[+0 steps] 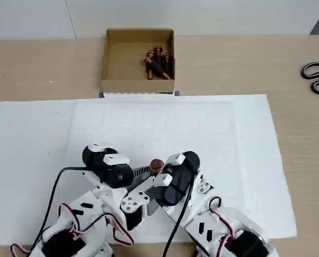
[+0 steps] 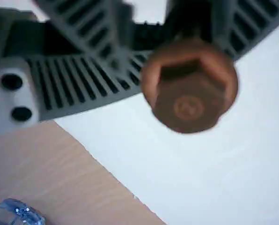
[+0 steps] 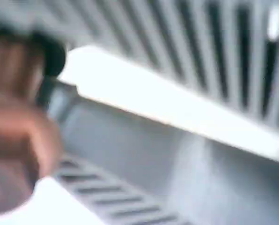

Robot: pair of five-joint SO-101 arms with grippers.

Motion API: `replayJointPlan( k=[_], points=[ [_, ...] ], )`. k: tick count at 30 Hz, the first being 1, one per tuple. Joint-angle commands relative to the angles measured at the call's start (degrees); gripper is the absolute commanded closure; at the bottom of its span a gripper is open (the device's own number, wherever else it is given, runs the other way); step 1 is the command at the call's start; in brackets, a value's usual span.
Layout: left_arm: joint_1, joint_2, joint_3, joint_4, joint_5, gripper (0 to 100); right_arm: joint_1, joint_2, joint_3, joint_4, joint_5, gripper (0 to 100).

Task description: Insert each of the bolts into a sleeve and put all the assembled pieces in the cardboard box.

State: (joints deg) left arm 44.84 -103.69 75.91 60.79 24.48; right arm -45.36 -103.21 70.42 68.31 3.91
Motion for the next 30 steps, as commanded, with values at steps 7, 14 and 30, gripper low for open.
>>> replayJointPlan(
  k=[7,14,30],
  points=[
    [1.5,0.4,0.2,1.8,-1.4,84,0.7,-0.7,-2.7,-0.6,0.2,99.5],
    [-7.1,0.4,0.0,1.8,-11.6,84,0.7,-0.7,-2.7,-0.6,0.2,99.5],
    [-11.1,0.4,-13.3,1.8,-7.9,84,0.7,-0.7,-2.5,-0.6,0.0,99.5]
  ],
)
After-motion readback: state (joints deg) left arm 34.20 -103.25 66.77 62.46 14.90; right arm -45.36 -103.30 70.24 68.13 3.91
